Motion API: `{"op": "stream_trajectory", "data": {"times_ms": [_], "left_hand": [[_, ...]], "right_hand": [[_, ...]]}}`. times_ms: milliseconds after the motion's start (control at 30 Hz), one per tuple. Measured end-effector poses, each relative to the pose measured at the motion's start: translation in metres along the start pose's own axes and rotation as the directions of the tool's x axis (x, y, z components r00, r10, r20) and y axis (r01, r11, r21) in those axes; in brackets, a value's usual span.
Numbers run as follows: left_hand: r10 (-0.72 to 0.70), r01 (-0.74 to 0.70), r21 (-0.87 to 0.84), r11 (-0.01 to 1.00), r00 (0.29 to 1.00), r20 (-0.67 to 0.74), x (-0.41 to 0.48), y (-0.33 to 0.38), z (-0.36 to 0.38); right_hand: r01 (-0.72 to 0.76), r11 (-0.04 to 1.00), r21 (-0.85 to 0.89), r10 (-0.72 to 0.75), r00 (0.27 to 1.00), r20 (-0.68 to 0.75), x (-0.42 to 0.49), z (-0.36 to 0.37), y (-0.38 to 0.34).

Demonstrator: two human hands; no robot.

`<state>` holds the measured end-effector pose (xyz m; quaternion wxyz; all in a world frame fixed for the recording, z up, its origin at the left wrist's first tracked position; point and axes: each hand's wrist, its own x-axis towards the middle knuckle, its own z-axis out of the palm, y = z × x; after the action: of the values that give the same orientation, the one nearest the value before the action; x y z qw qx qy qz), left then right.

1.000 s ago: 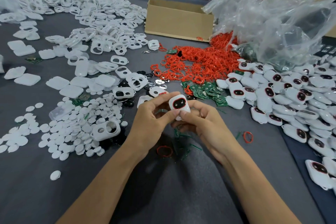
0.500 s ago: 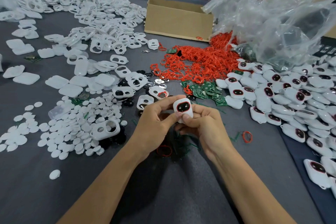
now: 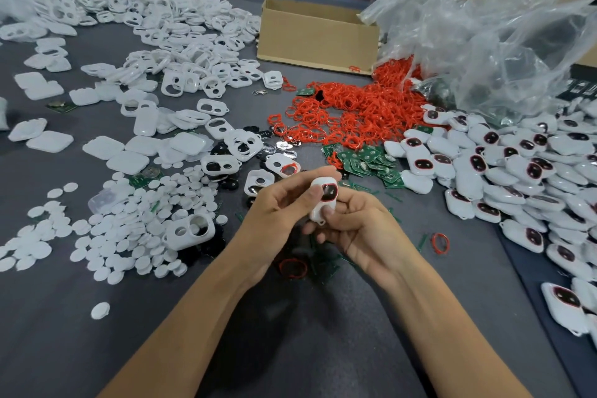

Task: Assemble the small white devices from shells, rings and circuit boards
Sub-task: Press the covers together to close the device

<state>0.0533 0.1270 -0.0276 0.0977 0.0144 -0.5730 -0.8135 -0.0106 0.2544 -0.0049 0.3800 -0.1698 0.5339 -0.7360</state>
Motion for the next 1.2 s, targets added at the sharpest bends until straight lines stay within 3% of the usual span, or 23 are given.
{"op": "stream_trajectory", "data": {"times_ms": [200,367,533,700,833,1000,1100,1200], "left_hand": [[-0.044,0.076,-0.177,0.981,0.983,0.178,0.0,0.005,-0.006],[-0.02,0.067,-0.233,0.97,0.98,0.197,-0.001,0.006,-0.006],[-0.02,0.027,-0.274,0.961,0.999,0.031,0.0,0.006,-0.001],[-0.005,-0.009,-0.123,0.992,0.994,-0.113,0.0,0.006,-0.002],[0.039,-0.043,-0.024,0.999,0.991,-0.129,0.0,0.007,-0.009],[0.119,-0.099,0.118,0.988,0.977,-0.178,-0.002,0.003,-0.002],[0.19,-0.125,0.221,0.967,0.932,-0.307,0.001,0.001,0.001],[0.23,-0.168,0.179,0.969,0.877,-0.423,0.003,0.006,-0.003]], "right_hand": [[-0.032,0.999,0.027,0.031,0.999,0.022,-0.005,0.002,-0.001],[-0.058,0.997,0.049,0.057,0.998,0.037,-0.008,0.002,-0.002],[0.043,0.999,0.024,-0.045,0.994,0.103,-0.006,0.006,0.0],[0.153,0.946,-0.287,-0.162,0.987,-0.008,-0.004,0.007,0.006],[0.209,0.873,-0.44,-0.23,0.973,0.005,-0.005,0.002,0.004],[0.167,0.888,-0.429,-0.195,0.981,-0.022,-0.004,0.001,0.004],[0.125,0.873,-0.472,-0.182,0.98,-0.077,-0.003,0.001,0.007],[0.122,0.836,-0.535,-0.214,0.97,-0.113,-0.003,0.003,0.007]]}}
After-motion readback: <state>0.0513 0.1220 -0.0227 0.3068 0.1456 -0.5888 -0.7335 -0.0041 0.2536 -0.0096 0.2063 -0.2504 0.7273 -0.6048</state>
